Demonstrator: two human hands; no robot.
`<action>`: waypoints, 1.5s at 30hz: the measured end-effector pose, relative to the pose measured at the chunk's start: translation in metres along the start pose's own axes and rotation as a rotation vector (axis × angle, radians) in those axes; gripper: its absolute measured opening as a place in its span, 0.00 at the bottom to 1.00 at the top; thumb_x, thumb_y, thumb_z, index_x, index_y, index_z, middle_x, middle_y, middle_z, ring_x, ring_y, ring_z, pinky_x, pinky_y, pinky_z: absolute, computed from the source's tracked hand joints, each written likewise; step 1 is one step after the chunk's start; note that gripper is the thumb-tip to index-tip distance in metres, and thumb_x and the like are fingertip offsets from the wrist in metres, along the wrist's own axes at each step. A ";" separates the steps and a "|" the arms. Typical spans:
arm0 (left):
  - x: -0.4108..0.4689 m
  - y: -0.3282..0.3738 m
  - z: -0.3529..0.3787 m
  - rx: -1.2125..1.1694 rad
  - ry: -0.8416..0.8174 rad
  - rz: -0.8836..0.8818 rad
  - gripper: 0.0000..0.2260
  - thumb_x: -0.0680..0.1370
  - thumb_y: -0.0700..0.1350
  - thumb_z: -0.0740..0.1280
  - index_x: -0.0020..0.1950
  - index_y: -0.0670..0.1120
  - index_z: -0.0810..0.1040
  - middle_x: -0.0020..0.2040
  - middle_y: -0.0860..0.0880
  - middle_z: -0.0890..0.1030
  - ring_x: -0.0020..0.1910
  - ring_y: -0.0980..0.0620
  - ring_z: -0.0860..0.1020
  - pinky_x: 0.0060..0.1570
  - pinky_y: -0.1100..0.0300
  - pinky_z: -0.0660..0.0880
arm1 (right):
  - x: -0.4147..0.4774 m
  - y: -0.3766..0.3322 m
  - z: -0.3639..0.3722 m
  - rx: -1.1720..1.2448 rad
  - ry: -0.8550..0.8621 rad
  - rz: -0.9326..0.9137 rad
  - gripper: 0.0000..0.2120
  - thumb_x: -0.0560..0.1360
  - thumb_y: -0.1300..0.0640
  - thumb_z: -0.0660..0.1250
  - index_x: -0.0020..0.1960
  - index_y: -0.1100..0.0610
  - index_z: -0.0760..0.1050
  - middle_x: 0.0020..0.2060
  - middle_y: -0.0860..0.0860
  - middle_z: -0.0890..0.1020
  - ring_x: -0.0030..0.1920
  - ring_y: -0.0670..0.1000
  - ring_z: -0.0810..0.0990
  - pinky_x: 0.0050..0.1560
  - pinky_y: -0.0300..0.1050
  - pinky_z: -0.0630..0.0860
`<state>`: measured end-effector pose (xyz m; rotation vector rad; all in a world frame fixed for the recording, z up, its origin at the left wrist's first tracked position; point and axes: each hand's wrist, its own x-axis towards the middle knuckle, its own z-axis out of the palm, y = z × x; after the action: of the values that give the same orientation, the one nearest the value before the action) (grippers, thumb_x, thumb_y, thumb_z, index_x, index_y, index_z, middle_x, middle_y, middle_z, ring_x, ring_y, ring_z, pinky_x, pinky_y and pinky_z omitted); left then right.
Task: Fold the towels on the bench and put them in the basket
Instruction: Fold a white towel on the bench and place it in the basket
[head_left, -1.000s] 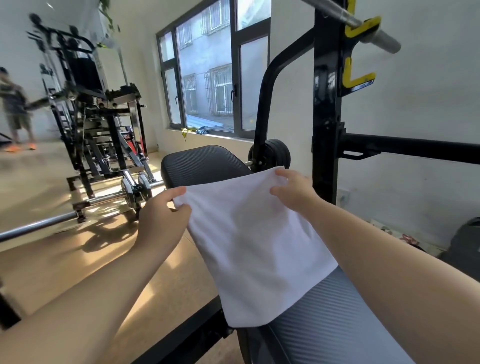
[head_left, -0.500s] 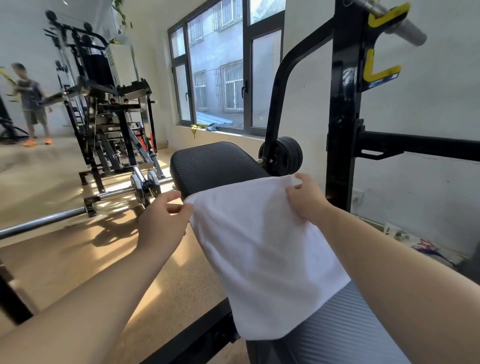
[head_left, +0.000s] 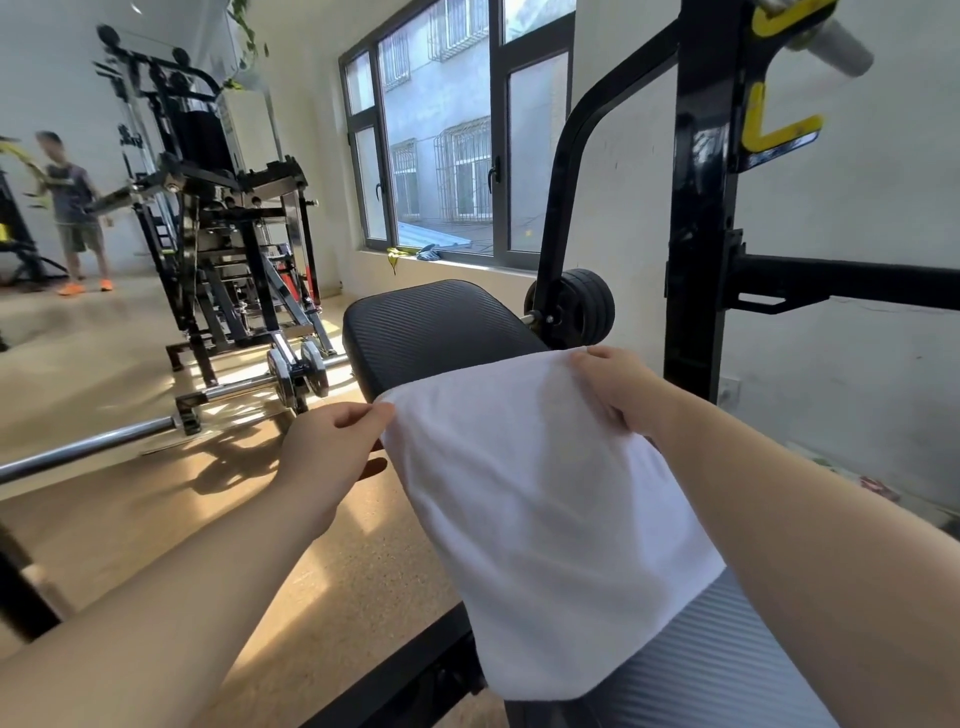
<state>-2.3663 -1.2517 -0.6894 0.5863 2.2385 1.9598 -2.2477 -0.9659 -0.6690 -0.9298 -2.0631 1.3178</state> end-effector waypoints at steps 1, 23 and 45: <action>0.001 -0.001 0.000 -0.011 -0.009 -0.011 0.07 0.79 0.48 0.71 0.52 0.46 0.84 0.51 0.48 0.83 0.52 0.46 0.81 0.55 0.47 0.81 | 0.001 0.000 0.000 0.018 0.001 -0.004 0.12 0.80 0.45 0.62 0.47 0.46 0.83 0.47 0.52 0.85 0.46 0.55 0.82 0.57 0.56 0.81; -0.048 0.047 -0.022 -0.064 0.185 0.235 0.08 0.78 0.52 0.71 0.52 0.50 0.85 0.41 0.54 0.83 0.37 0.54 0.79 0.37 0.60 0.73 | -0.083 -0.040 -0.060 0.259 0.296 -0.243 0.10 0.79 0.47 0.67 0.48 0.50 0.85 0.30 0.46 0.76 0.32 0.49 0.73 0.32 0.40 0.71; -0.147 0.103 -0.109 0.159 0.252 0.489 0.07 0.81 0.51 0.67 0.53 0.49 0.83 0.41 0.53 0.81 0.29 0.55 0.79 0.26 0.67 0.70 | -0.241 -0.074 -0.107 0.101 0.255 -0.446 0.05 0.80 0.55 0.70 0.51 0.52 0.85 0.36 0.42 0.83 0.32 0.39 0.78 0.43 0.41 0.76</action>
<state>-2.2451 -1.3957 -0.5965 1.0464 2.6171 2.1819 -2.0376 -1.1137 -0.5738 -0.5190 -1.8477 0.9977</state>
